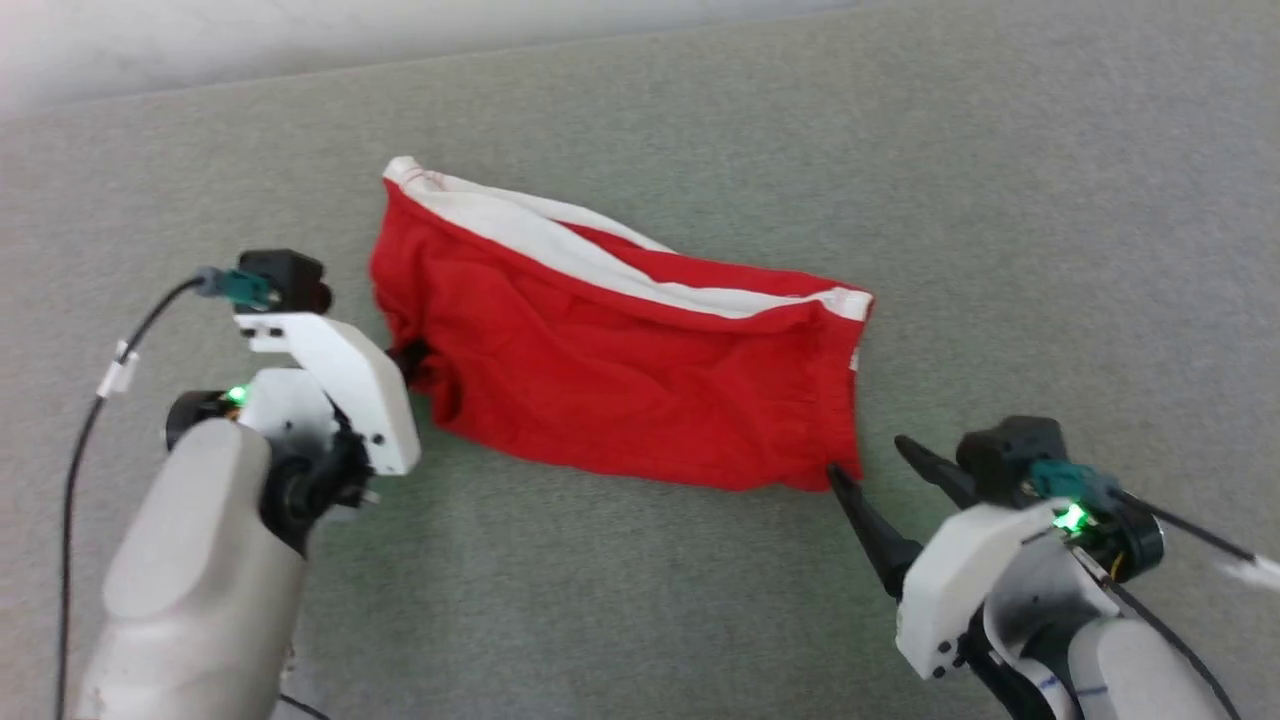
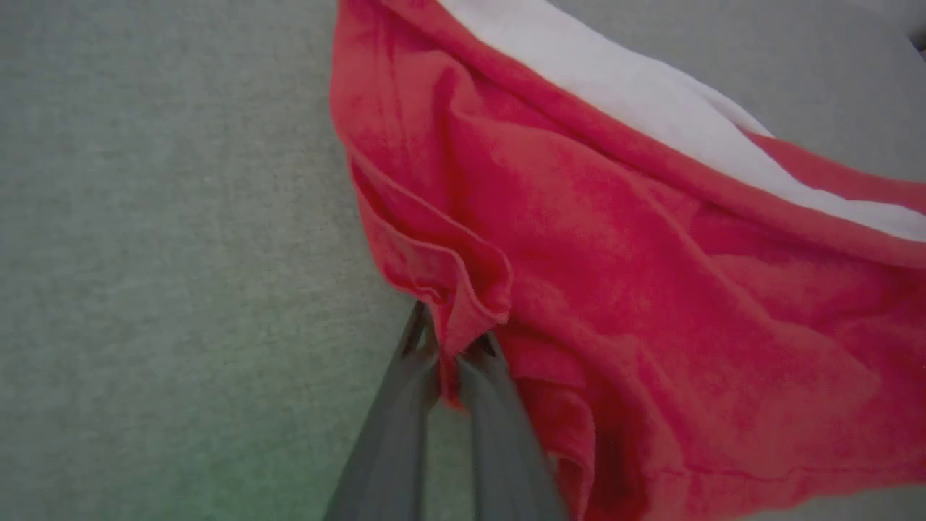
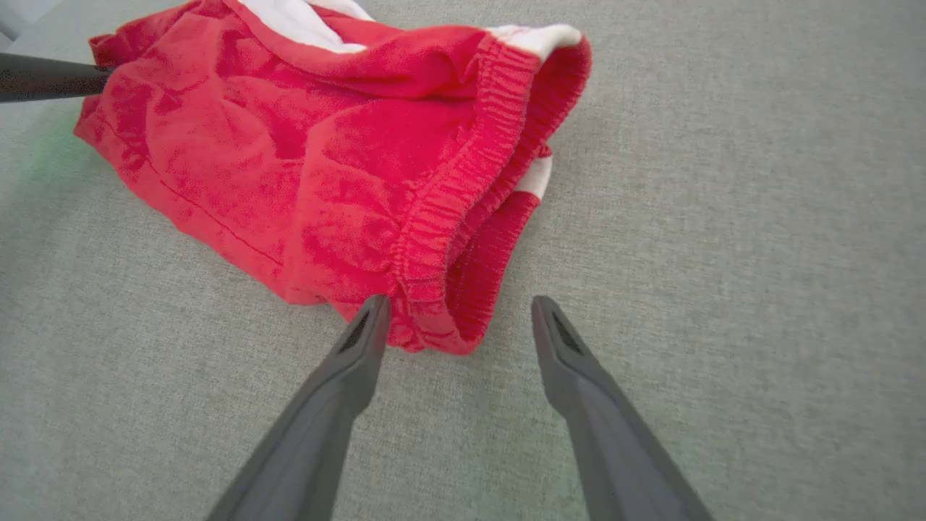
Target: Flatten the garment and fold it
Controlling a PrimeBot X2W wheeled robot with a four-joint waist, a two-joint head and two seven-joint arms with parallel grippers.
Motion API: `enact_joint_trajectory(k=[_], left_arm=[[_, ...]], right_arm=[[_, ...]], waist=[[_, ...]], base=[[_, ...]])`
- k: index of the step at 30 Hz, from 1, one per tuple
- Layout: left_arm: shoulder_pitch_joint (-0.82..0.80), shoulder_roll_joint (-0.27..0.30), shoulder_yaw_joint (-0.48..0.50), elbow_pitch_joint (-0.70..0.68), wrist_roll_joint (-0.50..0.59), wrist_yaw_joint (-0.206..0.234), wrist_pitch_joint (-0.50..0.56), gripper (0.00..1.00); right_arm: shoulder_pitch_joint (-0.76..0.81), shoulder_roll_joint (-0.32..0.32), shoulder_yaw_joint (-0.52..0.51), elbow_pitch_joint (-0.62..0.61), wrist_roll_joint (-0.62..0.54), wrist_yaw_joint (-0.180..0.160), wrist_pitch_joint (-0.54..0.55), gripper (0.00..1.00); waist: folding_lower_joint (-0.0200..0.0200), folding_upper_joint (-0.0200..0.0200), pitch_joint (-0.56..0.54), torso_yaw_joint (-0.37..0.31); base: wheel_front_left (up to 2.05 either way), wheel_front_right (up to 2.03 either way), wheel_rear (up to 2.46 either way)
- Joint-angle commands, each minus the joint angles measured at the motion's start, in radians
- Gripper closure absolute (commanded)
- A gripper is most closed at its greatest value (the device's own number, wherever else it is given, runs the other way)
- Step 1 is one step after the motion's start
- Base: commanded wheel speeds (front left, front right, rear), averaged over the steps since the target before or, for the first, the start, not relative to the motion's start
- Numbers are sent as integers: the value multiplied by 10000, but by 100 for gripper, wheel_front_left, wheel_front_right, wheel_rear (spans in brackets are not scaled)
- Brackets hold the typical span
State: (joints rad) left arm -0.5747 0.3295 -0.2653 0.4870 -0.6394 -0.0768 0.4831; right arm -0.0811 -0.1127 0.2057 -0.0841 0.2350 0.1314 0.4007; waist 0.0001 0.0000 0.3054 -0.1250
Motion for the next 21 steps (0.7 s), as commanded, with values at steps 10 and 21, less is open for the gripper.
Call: enact_joint_trajectory(k=[10,21], left_arm=[[382,-145,-151,-1322,108,25,-530,100],[975,-7,-106,-1772,90,100,-938,100]], right_arm=[[-1545,-183,509,2413,703,-7,1702,0],[-1852,-476,854,3174,1517,-7,2735,100]], waist=[[-1,0,216,880],[-1,0,-145,1021]], base=[[0,0,0],[0,0,0]])
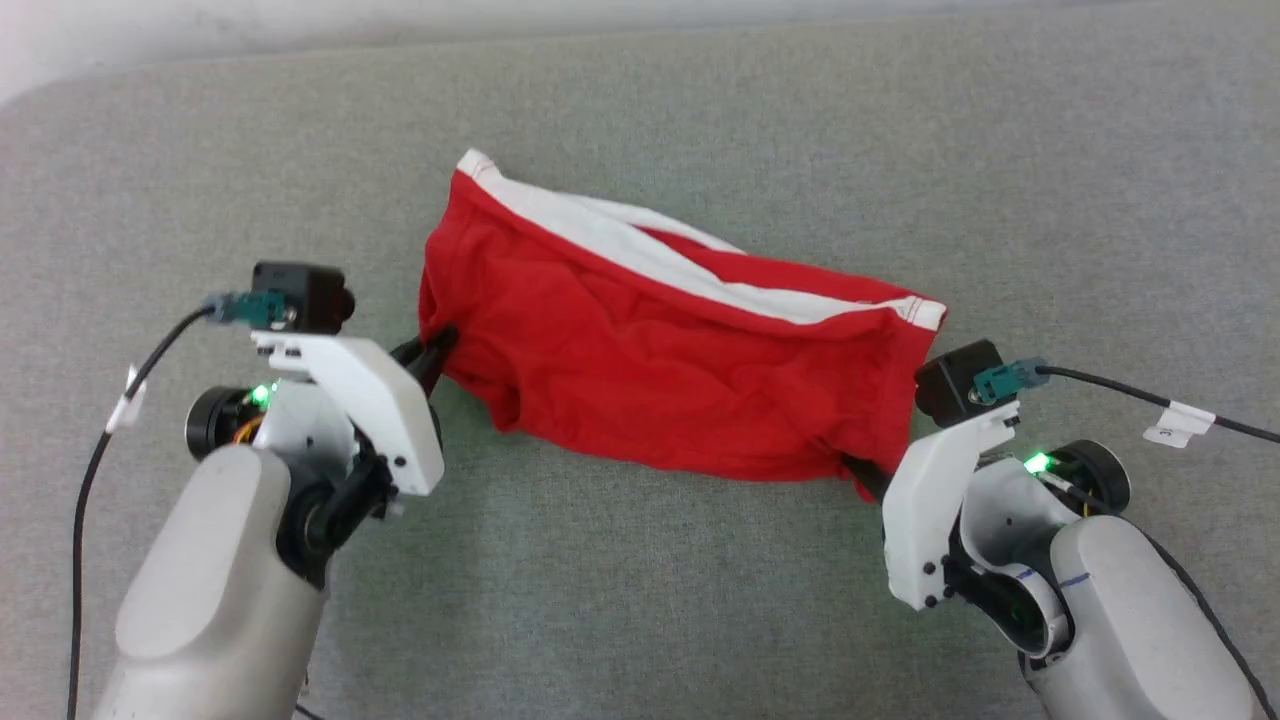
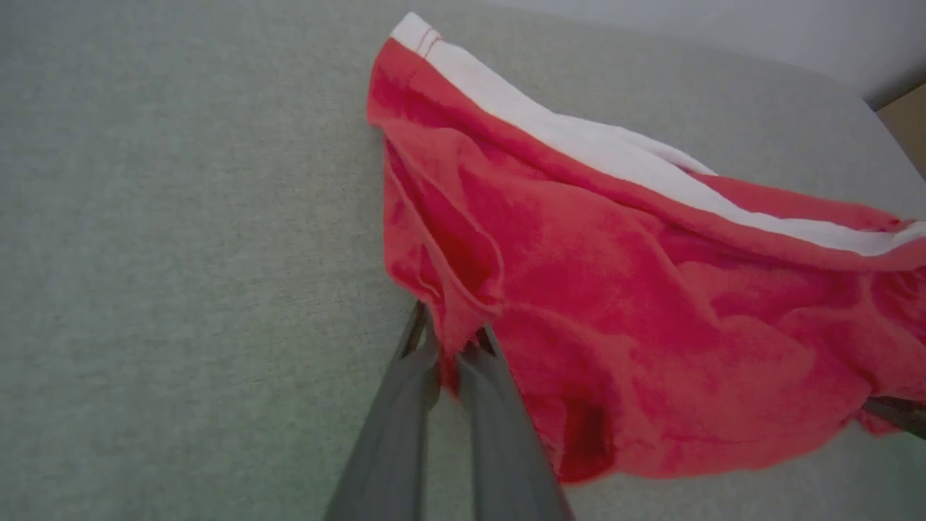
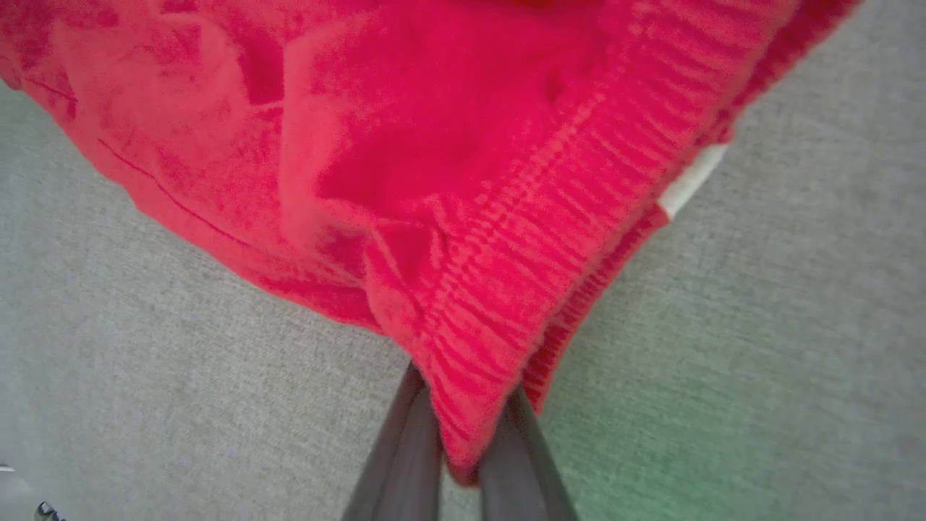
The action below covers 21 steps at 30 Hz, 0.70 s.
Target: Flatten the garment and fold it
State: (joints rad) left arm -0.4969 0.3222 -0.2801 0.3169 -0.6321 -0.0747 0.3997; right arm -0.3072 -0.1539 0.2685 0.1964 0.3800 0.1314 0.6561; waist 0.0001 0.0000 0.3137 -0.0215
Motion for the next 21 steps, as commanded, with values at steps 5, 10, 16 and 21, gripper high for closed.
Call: enact_joint_trajectory(k=[5,10,16,21], left_arm=[[1209,190,259,-672,93,464,-643,100],[2638,195,393,-1575,62,964,-865,100],[5012,-13,447,-3011,-128,1774,-900,100],[6048,-428,142,-3166,-300,2057,-836,100]], right_arm=[[470,-548,390,-308,438,-7,-203,100],[941,-918,305,-723,630,-7,-324,100],[2037,-1160,-139,-1096,870,-7,-461,100],[2799,-1078,-431,-970,818,-7,-609,87]], waist=[[-1,0,-1034,-32],[-1,0,-1727,105],[-1,0,-2320,447],[-1,0,-2372,634]], base=[[0,0,0],[0,0,0],[0,0,0],[0,0,0]])
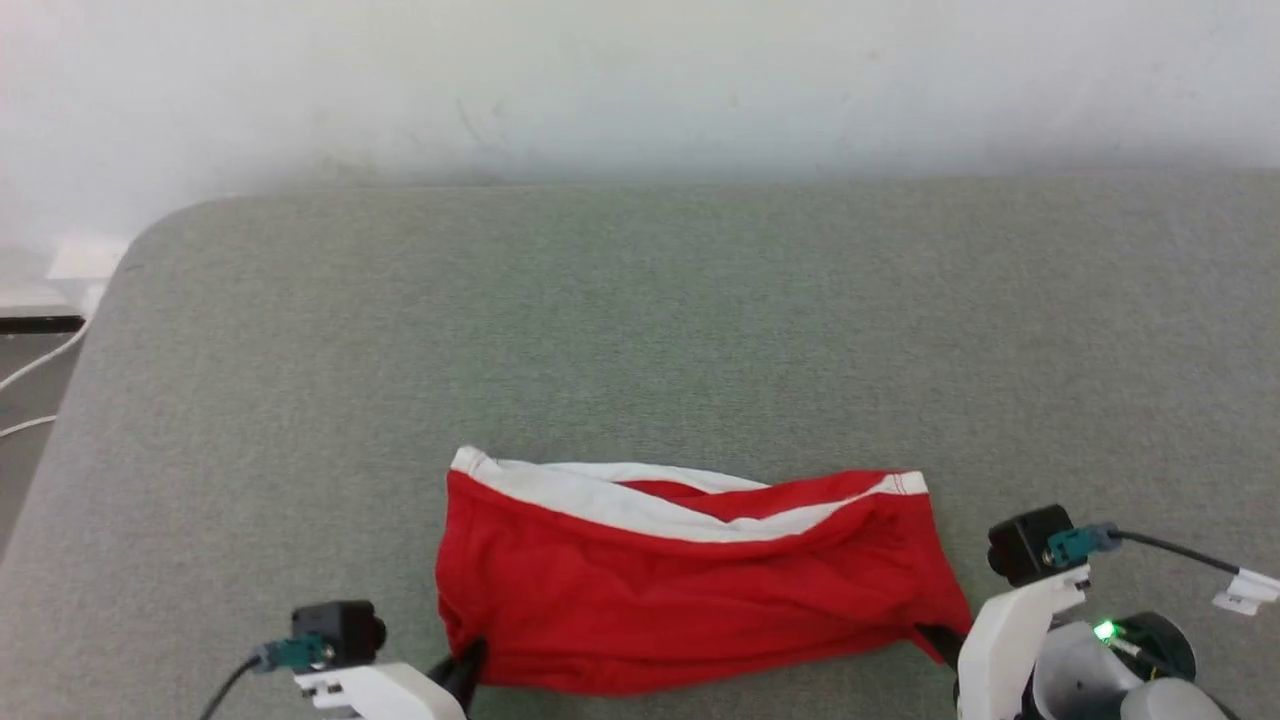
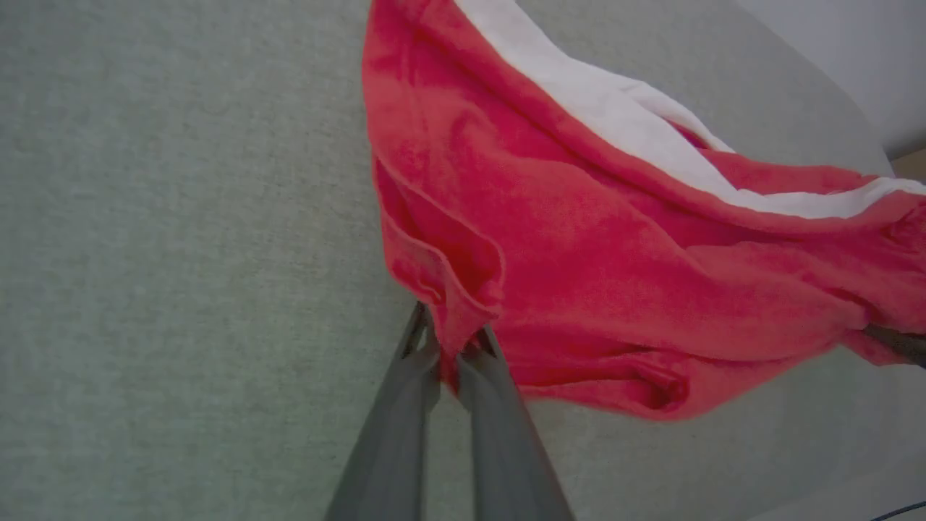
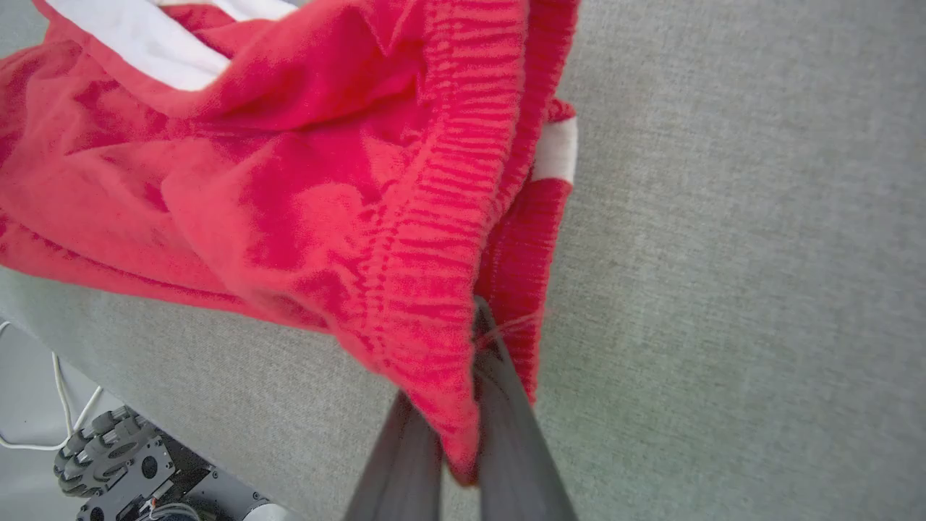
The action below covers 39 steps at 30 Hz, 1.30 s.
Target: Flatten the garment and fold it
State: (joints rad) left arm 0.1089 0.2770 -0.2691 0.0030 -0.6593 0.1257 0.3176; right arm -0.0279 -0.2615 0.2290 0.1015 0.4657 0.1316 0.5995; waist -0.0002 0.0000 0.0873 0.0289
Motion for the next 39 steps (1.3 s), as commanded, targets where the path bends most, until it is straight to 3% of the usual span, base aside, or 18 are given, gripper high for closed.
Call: enact_joint_trajectory(k=[1,2,3,4,11,15,20,25,32,39], left_arm=[[45,-88,-19,92,-73,64,-46,98],[65,-206,-49,234,-135,64,-90,62],[48,-311,-52,396,-184,73,-154,8],[-24,-394,-117,712,-185,0,-257,0],[-110,-485,308,719,-100,-85,-1516,0],[-97,-349,693,242,188,48,-2402,0],[-220,-119,1008,-264,1037,358,-3745,0],[-399,-29,1075,-320,1858,523,-5101,0],[-671,-41,1140,-269,2824,359,-5761,0],[-871,-539,1393,-576,3425,-15,-5790,0]], right_arm=[[103,42,-43,60,-80,-9,-128,65],[173,104,-63,116,-136,-9,-303,0],[255,177,-85,182,-186,-9,-493,0],[434,291,-97,271,-326,-9,-907,0],[1574,814,-596,-589,-854,-9,-2560,0],[2171,1265,-1089,-1636,-955,-9,-2889,0],[2247,1548,-1644,-2565,-1245,-9,-2311,0],[1710,1629,-1991,-2557,-1360,-9,-1093,0],[884,1526,-2369,-1602,-1407,-9,277,0],[49,1496,-2597,7,-1356,-9,840,0]], waist=[[2,0,-96,140],[2,0,-84,142],[2,0,-55,145],[2,0,-58,108],[2,0,-313,-97],[2,0,-412,-185],[2,0,-415,-160],[2,0,-301,167],[2,0,-49,846],[2,0,356,1254]], base=[[0,0,0],[0,0,0],[0,0,0],[0,0,0],[0,0,0],[0,0,0],[0,0,0],[0,0,0],[0,0,0],[0,0,0]])
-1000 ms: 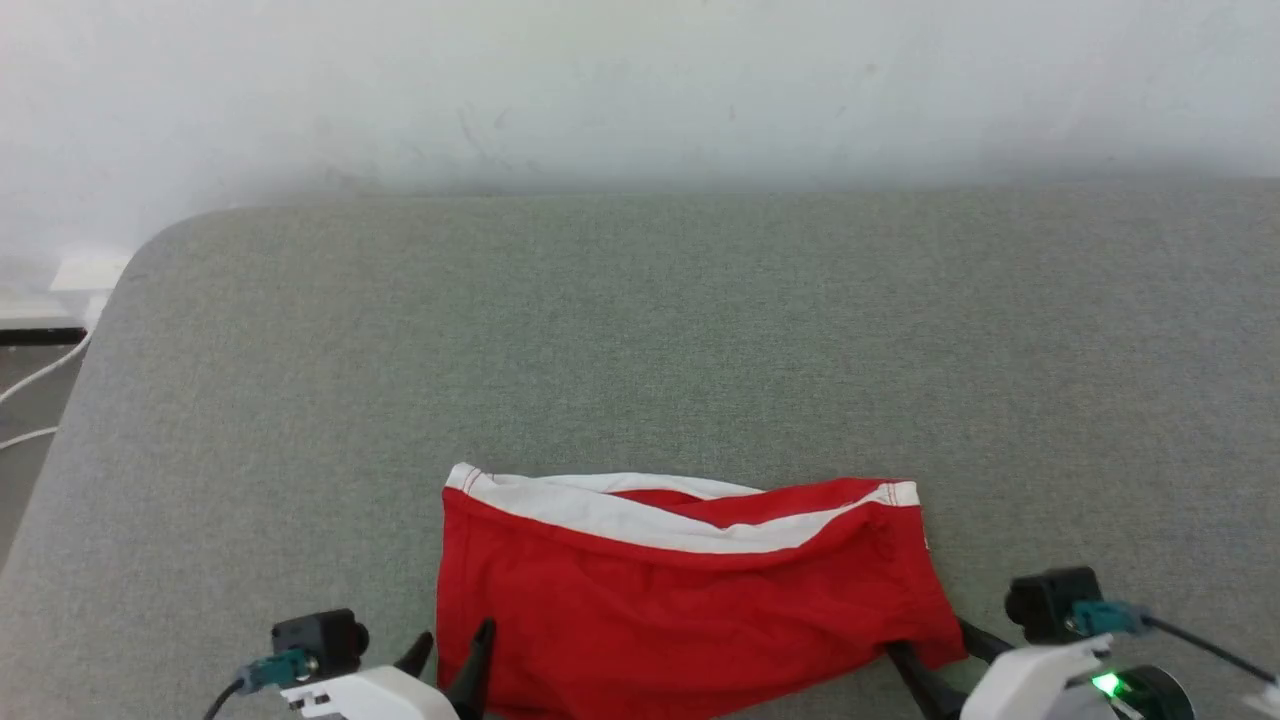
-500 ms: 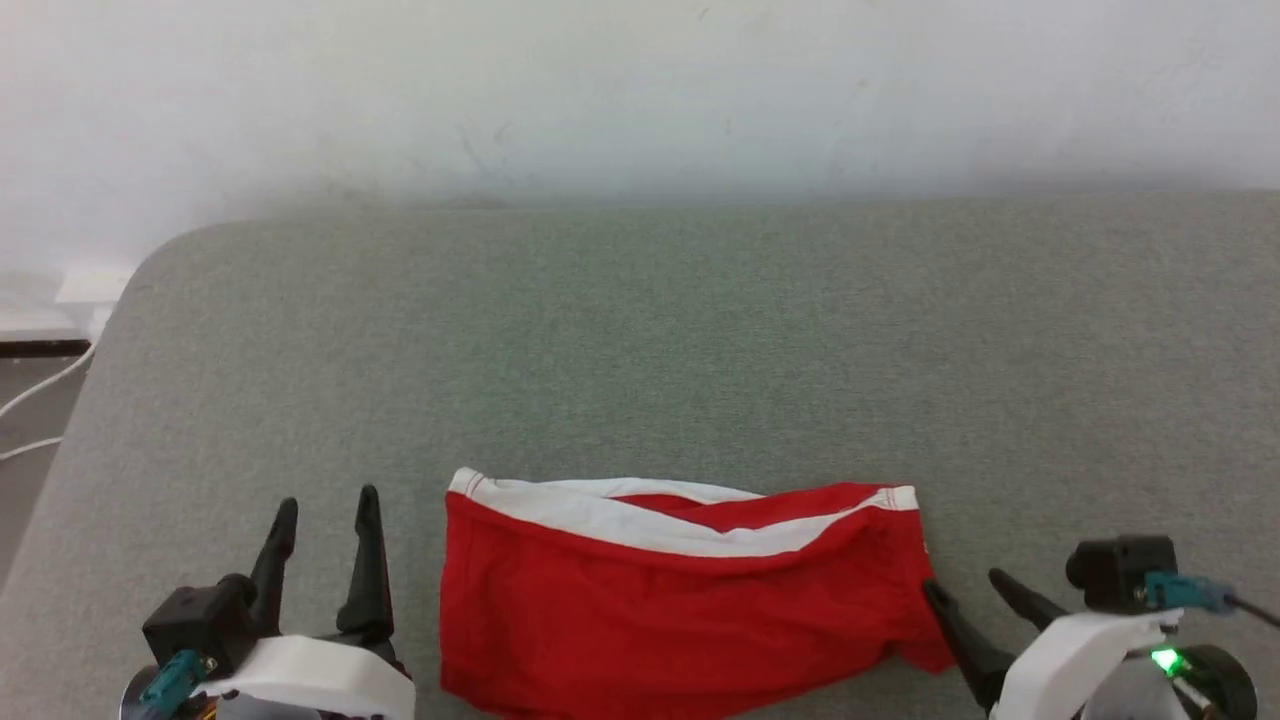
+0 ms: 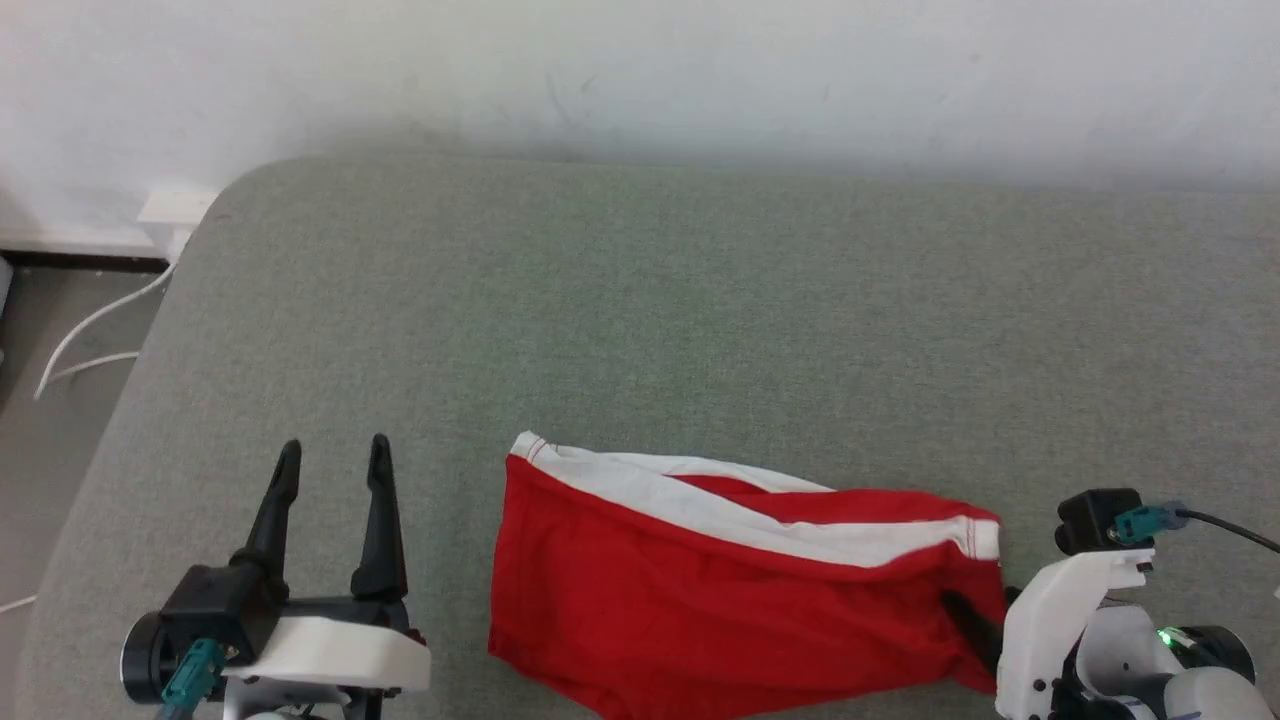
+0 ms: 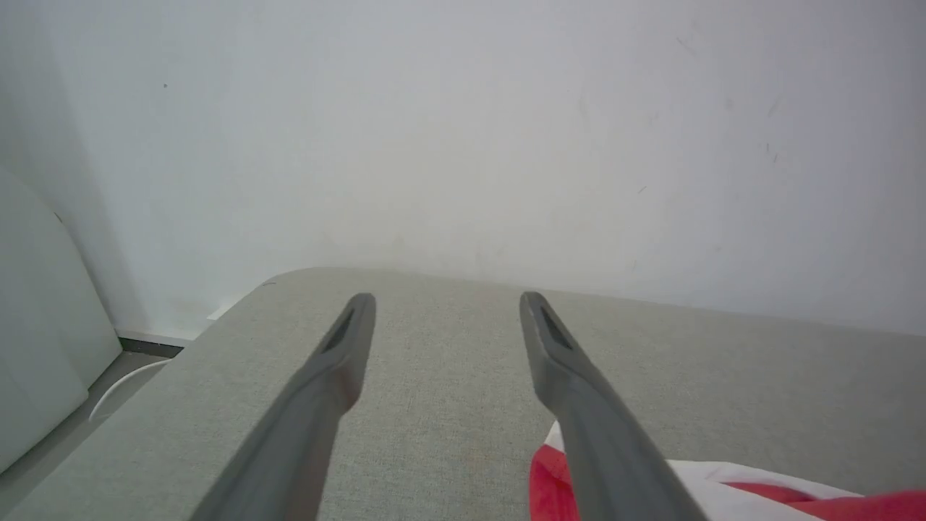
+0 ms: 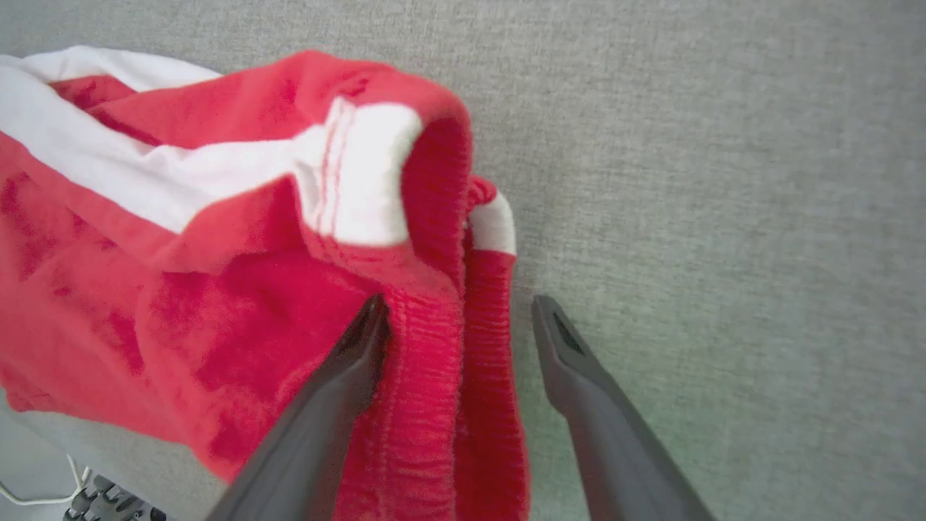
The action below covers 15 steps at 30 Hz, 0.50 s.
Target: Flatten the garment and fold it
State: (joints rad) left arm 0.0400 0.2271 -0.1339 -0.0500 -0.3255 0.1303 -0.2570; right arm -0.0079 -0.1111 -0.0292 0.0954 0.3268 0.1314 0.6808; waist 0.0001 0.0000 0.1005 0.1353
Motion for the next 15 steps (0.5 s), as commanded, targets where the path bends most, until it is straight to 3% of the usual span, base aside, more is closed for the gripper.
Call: enact_joint_trajectory(k=[1,6,7,8,9,10,15], left_arm=[[-205,-121,63,-57,148,-126,-44,0],[-301,-426,152,-70,481,-424,-45,0],[-312,-477,169,-73,545,-481,-45,0],[-315,-524,192,-68,601,-530,-46,0],[-314,-564,224,-67,656,-571,-46,0],[-307,-593,257,-66,723,-605,-46,0],[-147,-681,432,-36,978,-725,-46,0]], right_arm=[[-251,-18,-8,318,3,-7,67,0],[-421,100,85,1515,210,-7,442,0],[-416,103,182,1693,247,-7,555,19],[-410,136,242,1842,355,-7,656,65],[-415,162,327,1942,458,-7,725,89],[-430,173,403,2008,525,-7,733,100],[-605,134,694,2031,832,-7,674,100]], waist=[[-1,0,283,231],[-1,0,439,323],[-1,0,448,330],[-1,0,448,324],[-1,0,437,306],[-1,0,404,278],[-1,0,156,39]], base=[[0,0,0],[0,0,0],[0,0,0],[0,0,0],[0,0,0],[0,0,0],[0,0,0]])
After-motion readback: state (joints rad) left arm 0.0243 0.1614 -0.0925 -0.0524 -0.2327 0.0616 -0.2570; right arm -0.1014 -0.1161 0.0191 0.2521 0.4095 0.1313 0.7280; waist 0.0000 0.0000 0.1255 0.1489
